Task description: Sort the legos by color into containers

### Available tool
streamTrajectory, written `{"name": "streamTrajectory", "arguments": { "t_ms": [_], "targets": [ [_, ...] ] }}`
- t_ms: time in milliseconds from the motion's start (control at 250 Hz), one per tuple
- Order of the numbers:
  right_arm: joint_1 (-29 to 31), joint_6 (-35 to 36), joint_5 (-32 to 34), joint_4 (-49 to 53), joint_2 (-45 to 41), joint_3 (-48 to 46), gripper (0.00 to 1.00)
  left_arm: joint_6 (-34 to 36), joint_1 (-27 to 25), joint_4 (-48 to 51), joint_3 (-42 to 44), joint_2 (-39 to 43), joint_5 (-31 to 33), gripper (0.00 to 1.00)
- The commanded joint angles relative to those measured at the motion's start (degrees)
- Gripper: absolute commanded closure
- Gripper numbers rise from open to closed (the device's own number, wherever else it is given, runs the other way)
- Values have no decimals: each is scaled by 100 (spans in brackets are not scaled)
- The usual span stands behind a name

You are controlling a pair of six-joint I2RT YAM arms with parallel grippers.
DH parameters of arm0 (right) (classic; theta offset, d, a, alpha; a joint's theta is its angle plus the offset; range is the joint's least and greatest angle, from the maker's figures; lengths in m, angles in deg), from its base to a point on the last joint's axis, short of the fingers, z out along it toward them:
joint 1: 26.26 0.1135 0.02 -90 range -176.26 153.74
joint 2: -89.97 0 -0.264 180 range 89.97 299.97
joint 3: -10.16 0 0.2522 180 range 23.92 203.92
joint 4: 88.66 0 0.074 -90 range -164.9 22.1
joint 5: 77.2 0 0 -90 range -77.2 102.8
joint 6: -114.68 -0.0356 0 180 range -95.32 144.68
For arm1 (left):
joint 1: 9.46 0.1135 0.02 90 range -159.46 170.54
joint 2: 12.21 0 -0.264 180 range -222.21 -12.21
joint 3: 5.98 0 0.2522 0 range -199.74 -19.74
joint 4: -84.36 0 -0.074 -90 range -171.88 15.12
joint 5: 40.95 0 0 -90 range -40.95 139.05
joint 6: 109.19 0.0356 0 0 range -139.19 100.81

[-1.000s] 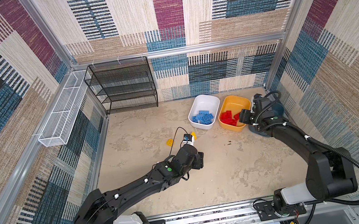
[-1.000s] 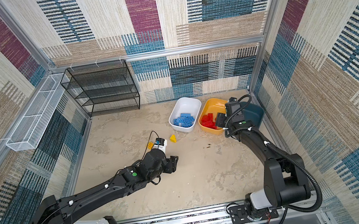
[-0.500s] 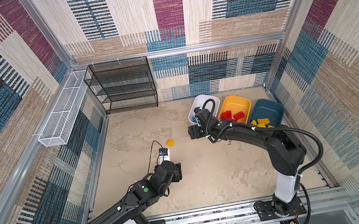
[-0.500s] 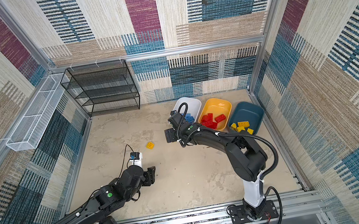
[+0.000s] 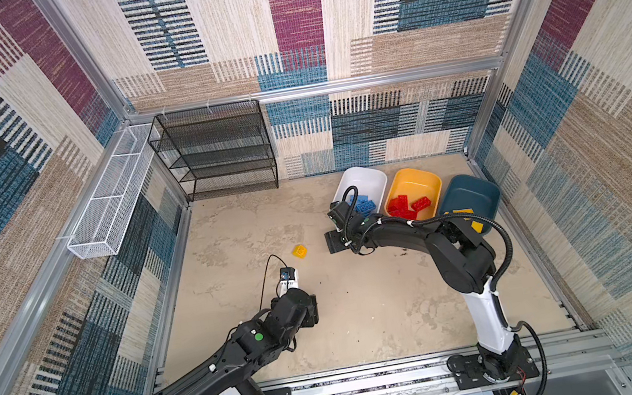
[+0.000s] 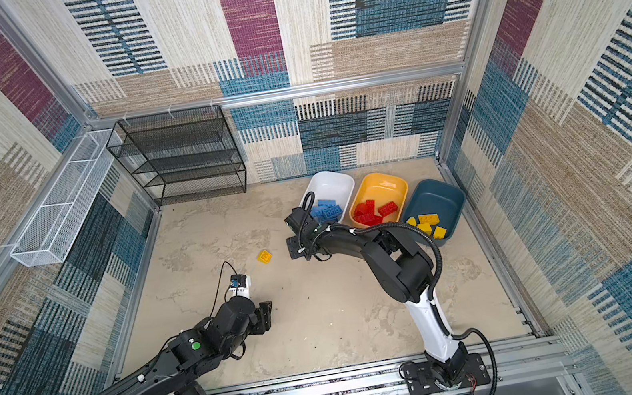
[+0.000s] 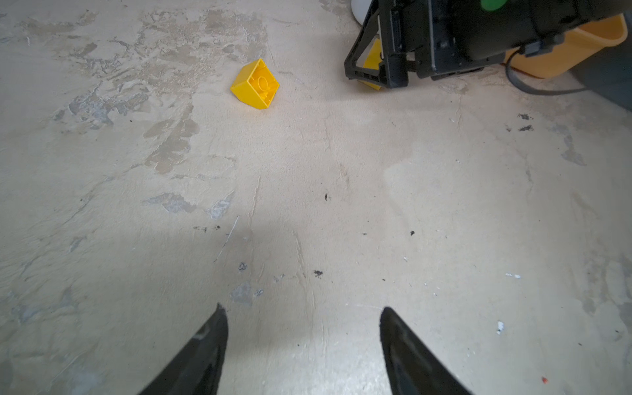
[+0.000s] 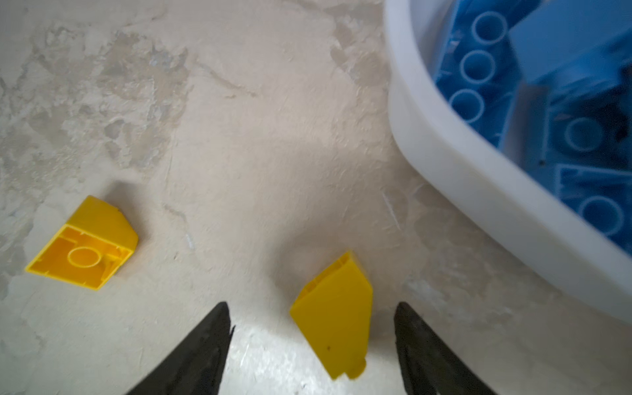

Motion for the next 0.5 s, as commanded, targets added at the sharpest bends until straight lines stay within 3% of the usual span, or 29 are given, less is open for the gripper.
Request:
{"name": "streamTrajectory", "arguments": {
  "t_ms": [0, 380, 496],
  "targets": [
    [13, -10, 224, 84, 198, 189, 30, -99, 12, -174, 39, -110, -75, 29],
    [57, 13, 353, 163, 458, 366, 65, -64, 42, -251, 22, -177, -83, 29],
    [87, 9, 402, 170, 311, 309, 66, -46, 48, -278, -46, -224, -120, 29]
  ]
}}
